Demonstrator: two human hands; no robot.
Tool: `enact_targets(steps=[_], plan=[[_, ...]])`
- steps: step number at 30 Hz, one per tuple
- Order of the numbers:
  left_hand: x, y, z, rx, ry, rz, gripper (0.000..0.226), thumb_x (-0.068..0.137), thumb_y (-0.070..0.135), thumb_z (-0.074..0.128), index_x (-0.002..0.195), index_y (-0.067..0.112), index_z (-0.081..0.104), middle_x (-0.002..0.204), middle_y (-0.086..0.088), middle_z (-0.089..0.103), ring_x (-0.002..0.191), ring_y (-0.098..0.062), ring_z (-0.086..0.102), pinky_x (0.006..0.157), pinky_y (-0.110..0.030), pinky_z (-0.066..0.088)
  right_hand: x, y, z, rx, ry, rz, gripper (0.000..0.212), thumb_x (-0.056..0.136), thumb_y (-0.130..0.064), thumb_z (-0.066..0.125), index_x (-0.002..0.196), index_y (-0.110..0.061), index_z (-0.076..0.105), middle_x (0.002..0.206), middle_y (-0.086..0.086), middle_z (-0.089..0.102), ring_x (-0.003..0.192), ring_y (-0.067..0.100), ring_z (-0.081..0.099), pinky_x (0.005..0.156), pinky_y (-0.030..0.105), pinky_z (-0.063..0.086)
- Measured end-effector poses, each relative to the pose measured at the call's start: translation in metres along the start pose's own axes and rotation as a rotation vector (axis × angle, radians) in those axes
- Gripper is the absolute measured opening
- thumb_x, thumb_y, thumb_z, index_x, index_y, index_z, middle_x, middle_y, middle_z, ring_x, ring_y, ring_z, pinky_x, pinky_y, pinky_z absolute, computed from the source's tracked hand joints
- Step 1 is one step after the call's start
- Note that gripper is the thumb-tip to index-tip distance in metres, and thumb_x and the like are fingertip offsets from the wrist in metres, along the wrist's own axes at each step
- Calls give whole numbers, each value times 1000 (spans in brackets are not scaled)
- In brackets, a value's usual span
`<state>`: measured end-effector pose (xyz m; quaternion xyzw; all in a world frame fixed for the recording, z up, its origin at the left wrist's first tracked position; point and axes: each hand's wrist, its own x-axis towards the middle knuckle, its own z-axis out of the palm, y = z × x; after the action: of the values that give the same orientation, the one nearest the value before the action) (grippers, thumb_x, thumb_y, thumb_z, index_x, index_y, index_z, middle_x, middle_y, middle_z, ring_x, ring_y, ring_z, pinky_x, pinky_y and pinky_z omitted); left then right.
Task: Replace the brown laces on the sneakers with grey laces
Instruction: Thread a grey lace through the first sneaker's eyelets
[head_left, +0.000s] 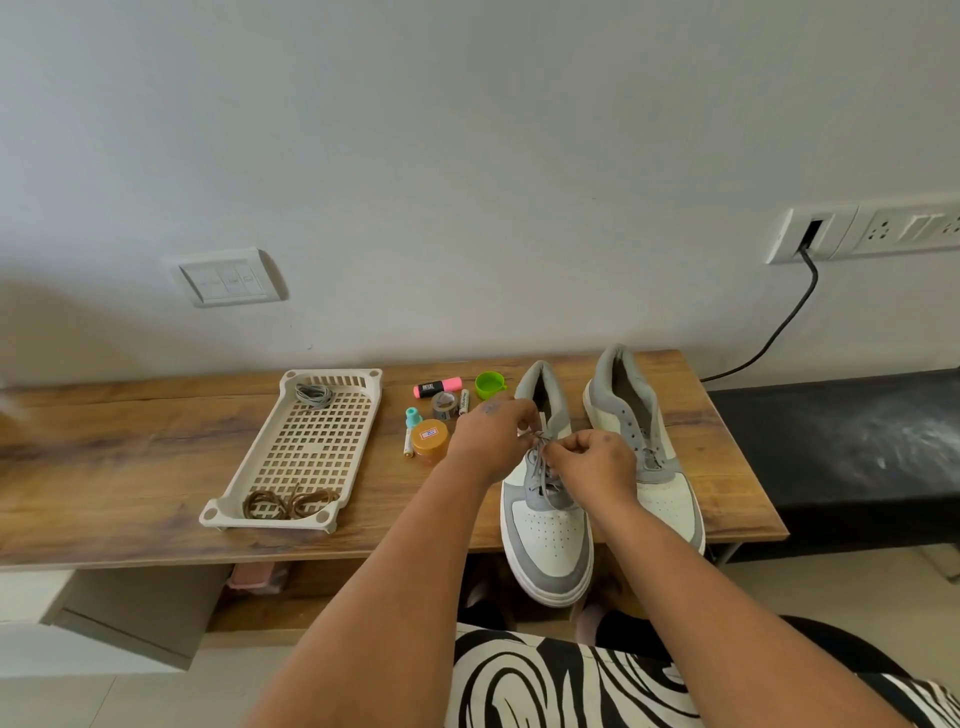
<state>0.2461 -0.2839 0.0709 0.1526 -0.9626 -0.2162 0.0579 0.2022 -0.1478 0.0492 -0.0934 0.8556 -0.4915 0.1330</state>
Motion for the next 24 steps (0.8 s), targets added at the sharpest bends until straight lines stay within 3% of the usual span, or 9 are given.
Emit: enact_targets(steps=[6,11,13,16,24], plan=[[2,-1,1,43,-44,9,20,93,31,65,111,24,62,118,2,55,114,-19,46,90,-39,45,2,-2,4,89,6,74,28,79,-35,76,61,-14,72,60,0,69,57,13,63,53,23,45],[3,-3,2,-26,-61,6,15,92,28,66,105,23,63,111,4,62,106,-18,55,90,-43,50,7,-2,3,150,-20,121,23,76,-31,76,62,-14,71,61,2,70,59,17,62,63,34,54],[3,-4,2,-77,-71,-21,14,91,26,67,104,23,64,107,5,65,102,-17,58,89,-41,52,6,-1,5,140,-20,76,18,79,-31,76,67,-18,71,65,-2,70,67,16,67,65,31,54],[4,-6,1,-152,-67,-57,13,88,23,71,100,22,66,97,8,66,94,-13,61,85,-34,53,4,-2,5,60,-28,-18,16,80,-33,78,76,-20,71,69,-6,70,68,7,66,55,18,42],[2,-7,0,-205,-73,-34,13,88,18,71,99,22,66,98,11,65,88,-9,56,78,-27,47,11,0,2,12,-34,-27,17,78,-30,78,70,-17,72,68,-2,70,69,14,66,55,22,44]])
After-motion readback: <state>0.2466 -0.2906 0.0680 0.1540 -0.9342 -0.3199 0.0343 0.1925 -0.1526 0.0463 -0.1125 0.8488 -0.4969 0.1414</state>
